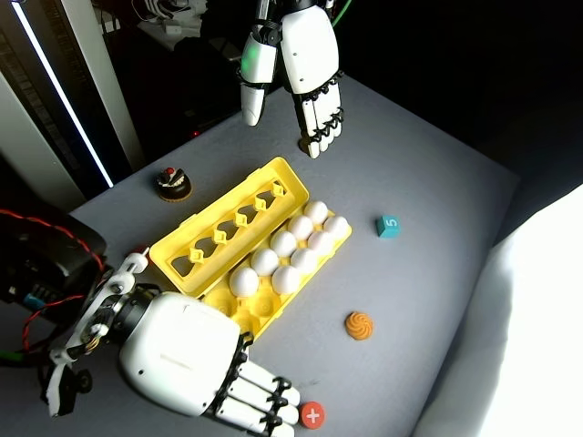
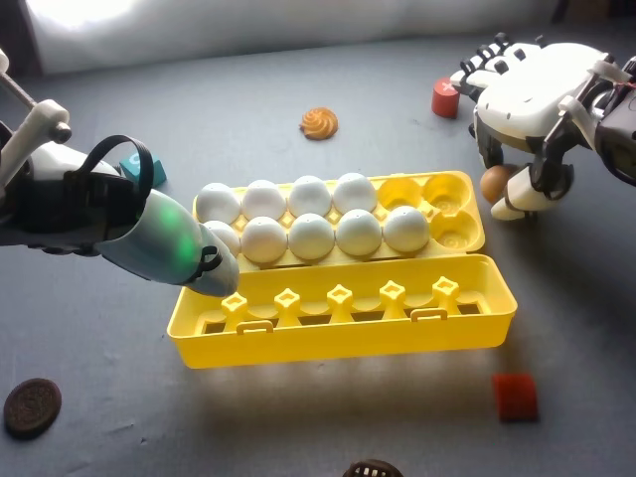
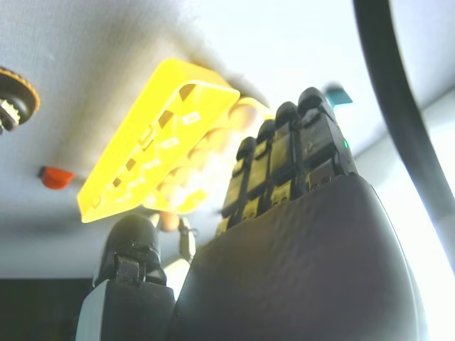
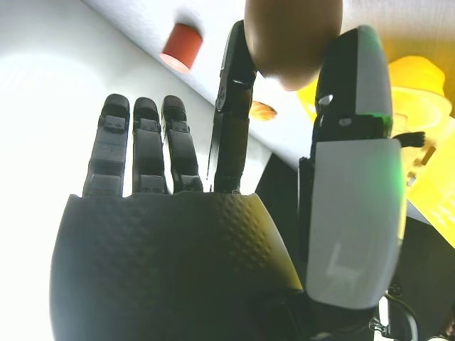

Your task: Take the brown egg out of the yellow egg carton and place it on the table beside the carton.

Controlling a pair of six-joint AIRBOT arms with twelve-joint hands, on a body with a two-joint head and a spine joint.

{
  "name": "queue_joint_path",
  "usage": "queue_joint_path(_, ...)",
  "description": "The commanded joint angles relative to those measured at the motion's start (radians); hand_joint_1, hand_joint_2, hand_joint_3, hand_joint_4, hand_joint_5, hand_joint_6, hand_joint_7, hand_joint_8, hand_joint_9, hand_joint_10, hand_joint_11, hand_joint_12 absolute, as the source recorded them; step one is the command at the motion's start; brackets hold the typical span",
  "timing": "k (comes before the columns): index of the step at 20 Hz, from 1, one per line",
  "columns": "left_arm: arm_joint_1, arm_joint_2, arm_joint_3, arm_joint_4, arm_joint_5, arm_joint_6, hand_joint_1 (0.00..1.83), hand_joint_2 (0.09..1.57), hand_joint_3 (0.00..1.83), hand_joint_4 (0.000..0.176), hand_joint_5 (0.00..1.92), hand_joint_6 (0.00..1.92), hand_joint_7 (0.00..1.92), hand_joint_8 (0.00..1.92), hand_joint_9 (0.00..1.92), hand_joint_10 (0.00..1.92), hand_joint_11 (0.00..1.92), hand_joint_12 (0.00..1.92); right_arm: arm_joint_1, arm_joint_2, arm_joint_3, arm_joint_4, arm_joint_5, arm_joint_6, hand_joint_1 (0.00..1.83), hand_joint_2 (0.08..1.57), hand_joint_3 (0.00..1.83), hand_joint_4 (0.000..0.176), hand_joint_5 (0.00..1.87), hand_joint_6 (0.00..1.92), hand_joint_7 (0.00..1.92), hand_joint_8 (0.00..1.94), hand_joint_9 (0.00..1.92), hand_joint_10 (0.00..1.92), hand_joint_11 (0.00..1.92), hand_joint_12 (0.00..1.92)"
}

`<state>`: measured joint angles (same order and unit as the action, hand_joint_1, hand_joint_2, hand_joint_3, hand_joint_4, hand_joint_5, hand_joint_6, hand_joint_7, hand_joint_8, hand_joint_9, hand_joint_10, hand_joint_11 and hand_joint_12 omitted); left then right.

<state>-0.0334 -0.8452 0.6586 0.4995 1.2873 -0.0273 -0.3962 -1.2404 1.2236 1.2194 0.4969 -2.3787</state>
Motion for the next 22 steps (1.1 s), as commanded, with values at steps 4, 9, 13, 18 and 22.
queue_joint_path(4, -0.007, 0.001, 0.001, 0.047, -0.02, -0.002, 0.0, 1.24, 0.0, 0.0, 0.0, 0.0, 0.0, 0.0, 0.0, 0.0, 0.0, 0.0, 0.007, 0.006, -0.003, -0.035, 0.069, 0.0, 1.1, 1.06, 0.0, 0.045, 1.11, 0.79, 0.02, 0.0, 0.0, 0.0, 0.0, 0.0)
queue_joint_path(9, -0.008, 0.001, 0.001, 0.047, -0.02, -0.002, 0.0, 1.25, 0.0, 0.0, 0.0, 0.0, 0.0, 0.0, 0.0, 0.0, 0.0, 0.0, 0.014, 0.011, -0.007, -0.035, 0.076, -0.001, 1.03, 1.07, 0.0, 0.175, 1.04, 0.87, 0.0, 0.0, 0.0, 0.0, 0.0, 0.0)
queue_joint_path(13, -0.007, 0.001, 0.001, 0.047, -0.02, -0.001, 0.0, 1.25, 0.0, 0.0, 0.0, 0.0, 0.0, 0.0, 0.0, 0.0, 0.0, 0.0, 0.019, 0.012, -0.007, -0.035, 0.076, -0.006, 0.91, 0.92, 0.0, 0.085, 1.01, 0.05, 0.0, 0.0, 0.0, 0.0, 0.0, 0.0)
queue_joint_path(18, -0.007, 0.001, 0.001, 0.047, -0.02, -0.001, 0.0, 1.25, 0.0, 0.0, 0.0, 0.0, 0.0, 0.0, 0.0, 0.0, 0.0, 0.0, 0.02, 0.028, -0.015, -0.035, 0.076, -0.011, 0.8, 0.9, 0.0, 0.113, 0.96, 0.0, 0.13, 0.0, 0.0, 0.0, 0.0, 0.0)
queue_joint_path(22, -0.007, 0.001, 0.001, 0.047, -0.02, -0.001, 0.0, 1.25, 0.0, 0.0, 0.0, 0.0, 0.0, 0.0, 0.0, 0.0, 0.0, 0.0, 0.022, 0.043, -0.02, -0.035, 0.076, -0.014, 0.72, 0.89, 0.0, 0.148, 0.91, 0.0, 0.05, 0.0, 0.0, 0.0, 0.0, 0.0)
